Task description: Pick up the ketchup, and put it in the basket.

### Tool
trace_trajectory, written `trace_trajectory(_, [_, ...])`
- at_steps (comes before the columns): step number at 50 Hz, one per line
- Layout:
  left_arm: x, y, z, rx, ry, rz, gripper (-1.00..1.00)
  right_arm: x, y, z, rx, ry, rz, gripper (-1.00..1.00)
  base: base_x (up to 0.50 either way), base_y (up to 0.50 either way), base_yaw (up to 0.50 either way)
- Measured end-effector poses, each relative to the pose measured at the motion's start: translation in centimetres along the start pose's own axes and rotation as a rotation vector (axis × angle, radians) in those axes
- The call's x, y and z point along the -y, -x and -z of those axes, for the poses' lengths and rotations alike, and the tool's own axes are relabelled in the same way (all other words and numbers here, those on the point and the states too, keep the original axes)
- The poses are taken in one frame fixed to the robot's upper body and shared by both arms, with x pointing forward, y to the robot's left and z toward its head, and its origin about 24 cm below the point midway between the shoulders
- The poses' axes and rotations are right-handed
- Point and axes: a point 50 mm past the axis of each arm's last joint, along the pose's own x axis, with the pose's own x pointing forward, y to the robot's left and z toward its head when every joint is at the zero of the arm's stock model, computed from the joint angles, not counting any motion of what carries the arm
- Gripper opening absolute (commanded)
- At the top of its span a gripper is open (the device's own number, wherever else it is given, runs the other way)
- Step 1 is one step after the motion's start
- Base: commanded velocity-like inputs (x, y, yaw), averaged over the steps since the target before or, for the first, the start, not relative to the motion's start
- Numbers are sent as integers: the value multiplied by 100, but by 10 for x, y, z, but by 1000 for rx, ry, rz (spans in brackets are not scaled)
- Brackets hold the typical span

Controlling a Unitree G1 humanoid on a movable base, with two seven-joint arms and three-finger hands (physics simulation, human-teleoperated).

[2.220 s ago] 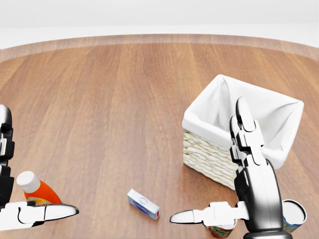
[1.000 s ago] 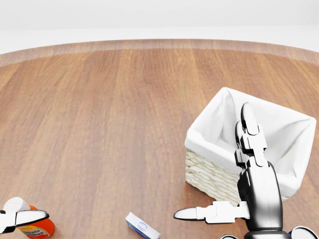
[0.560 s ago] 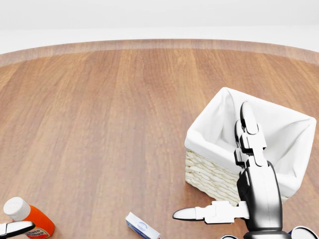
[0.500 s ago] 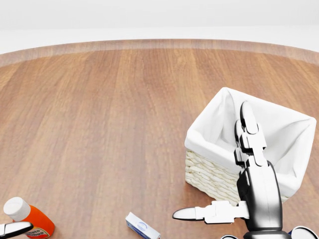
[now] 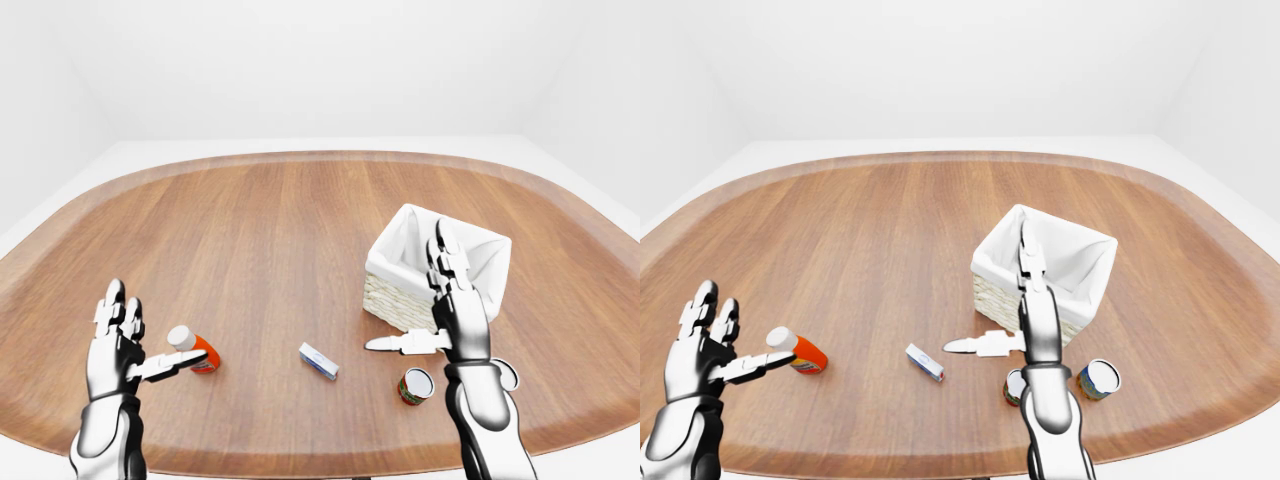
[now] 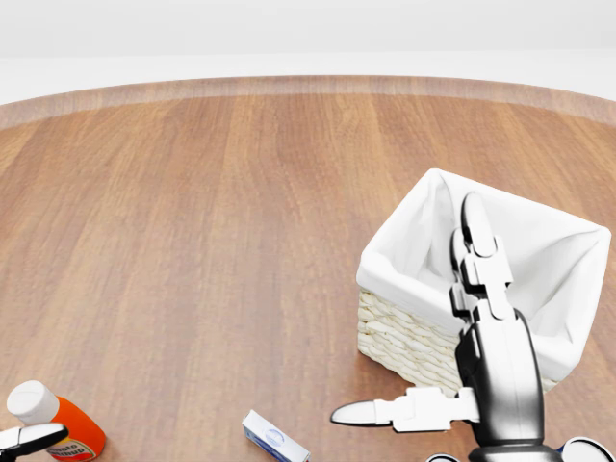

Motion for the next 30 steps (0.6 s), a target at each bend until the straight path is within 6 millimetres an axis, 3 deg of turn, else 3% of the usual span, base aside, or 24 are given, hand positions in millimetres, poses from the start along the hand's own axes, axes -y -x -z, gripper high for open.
trace_trajectory(30, [8,-15,55,-250,26,3,100,0,1,5,-24,-2,-2,100,0,0,0])
